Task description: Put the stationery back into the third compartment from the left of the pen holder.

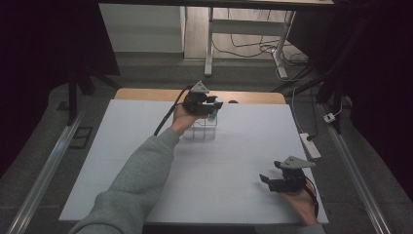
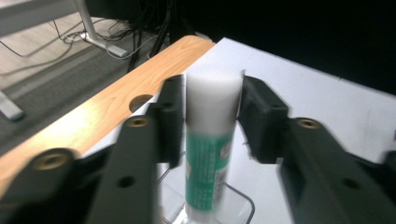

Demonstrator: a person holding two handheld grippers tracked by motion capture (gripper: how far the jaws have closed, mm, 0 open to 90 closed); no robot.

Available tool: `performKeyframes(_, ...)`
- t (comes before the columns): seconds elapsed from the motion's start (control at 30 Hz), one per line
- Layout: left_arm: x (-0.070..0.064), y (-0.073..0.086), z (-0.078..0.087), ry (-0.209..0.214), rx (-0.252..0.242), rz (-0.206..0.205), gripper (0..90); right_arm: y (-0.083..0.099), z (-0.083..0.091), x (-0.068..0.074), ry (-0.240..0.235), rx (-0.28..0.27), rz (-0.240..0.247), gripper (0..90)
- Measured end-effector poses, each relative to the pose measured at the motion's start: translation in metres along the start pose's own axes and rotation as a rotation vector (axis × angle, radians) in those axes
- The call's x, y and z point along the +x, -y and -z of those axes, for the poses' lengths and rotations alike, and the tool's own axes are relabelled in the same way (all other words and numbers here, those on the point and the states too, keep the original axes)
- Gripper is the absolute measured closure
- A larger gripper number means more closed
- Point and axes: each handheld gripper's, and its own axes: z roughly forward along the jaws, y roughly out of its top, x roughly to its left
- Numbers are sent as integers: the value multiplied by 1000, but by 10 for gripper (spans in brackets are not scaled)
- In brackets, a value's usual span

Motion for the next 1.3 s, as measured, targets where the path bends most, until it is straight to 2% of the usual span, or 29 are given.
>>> performKeyframes(0.03, -1, -1, 1, 3, 14, 4, 494, 0, 0, 0, 1, 1, -1, 180)
performKeyframes(0.1, -1, -1, 5, 15, 30, 23, 493, 0, 0, 0, -6, -5, -5, 180)
performKeyframes(0.37, 1, 4, 23, 50, 60, 31, 457, 0, 2, 0, -4, -6, -1, 180)
performKeyframes(0.5, 2, 11, 35, 55, 58, 32, 441, 0, 3, 1, 1, -14, -1, 180)
performKeyframes(0.7, -1, 21, 51, 43, 71, 34, 419, 0, 3, 1, 4, -10, 3, 180)
performKeyframes(0.9, -8, 32, 67, 27, 95, -1, 388, 0, 2, 2, 6, -9, 4, 180)
performKeyframes(1.03, -13, 43, 80, 19, 87, 5, 384, 0, 2, 2, 13, -5, 6, 180)
performKeyframes(1.23, -19, 65, 102, 3, 116, 2, 364, 0, 1, 1, 3, -6, 6, 180)
performKeyframes(1.3, -20, 74, 110, -6, 125, 14, 358, 0, 2, 2, 3, -7, 6, 180)
